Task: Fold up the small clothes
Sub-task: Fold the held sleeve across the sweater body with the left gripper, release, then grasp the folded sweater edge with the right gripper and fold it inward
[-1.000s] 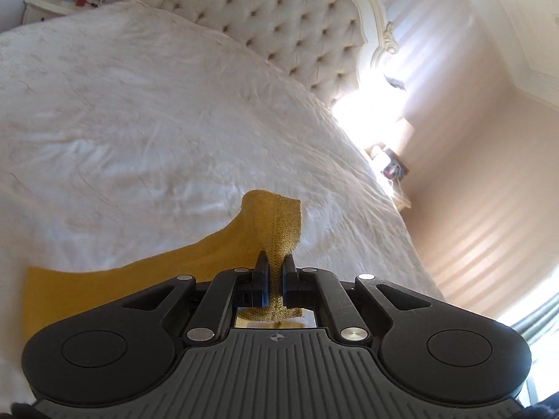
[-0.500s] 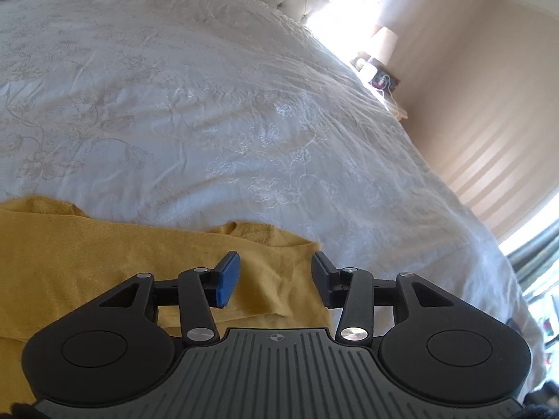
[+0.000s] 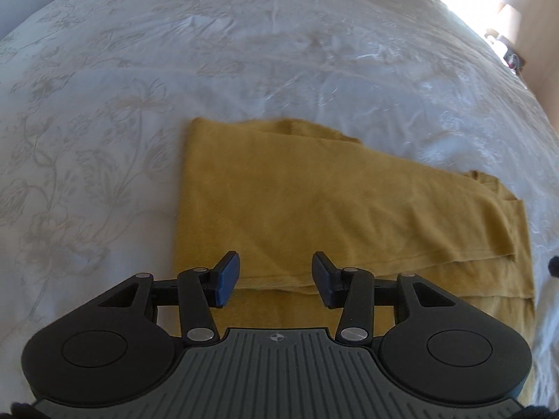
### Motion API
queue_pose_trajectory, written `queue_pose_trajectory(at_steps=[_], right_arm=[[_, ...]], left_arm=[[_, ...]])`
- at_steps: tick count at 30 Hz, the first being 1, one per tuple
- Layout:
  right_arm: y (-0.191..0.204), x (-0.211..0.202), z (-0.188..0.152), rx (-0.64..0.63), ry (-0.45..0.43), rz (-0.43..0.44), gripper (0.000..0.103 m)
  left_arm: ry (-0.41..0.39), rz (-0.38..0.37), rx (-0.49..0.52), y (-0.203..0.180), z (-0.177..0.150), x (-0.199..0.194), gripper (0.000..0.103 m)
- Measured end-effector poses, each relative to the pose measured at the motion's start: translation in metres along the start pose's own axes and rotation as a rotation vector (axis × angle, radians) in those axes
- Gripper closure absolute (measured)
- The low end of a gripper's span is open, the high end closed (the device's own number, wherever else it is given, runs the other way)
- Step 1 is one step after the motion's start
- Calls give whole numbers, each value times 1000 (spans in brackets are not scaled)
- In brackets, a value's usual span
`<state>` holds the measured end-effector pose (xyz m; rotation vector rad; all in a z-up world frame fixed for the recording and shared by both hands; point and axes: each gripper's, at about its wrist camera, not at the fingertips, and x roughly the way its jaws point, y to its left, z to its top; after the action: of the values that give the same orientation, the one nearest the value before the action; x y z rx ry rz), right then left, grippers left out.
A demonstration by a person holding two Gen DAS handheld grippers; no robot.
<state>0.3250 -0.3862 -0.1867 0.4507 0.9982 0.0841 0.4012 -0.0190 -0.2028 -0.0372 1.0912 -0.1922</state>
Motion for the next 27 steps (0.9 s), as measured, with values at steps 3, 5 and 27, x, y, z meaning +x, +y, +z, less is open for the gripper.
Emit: queue_pose_trajectory(at_steps=[3, 5, 27], right_arm=[[-10, 20, 14, 31, 0, -33, 41], [-15, 30, 20, 44, 2, -39, 40], [-34, -9, 44, 58, -49, 57, 90]], left_arm=[[22, 26, 43, 9, -12, 8, 59], [22, 18, 63, 12, -18, 10, 58], [-5, 60, -24, 12, -35, 3, 56]])
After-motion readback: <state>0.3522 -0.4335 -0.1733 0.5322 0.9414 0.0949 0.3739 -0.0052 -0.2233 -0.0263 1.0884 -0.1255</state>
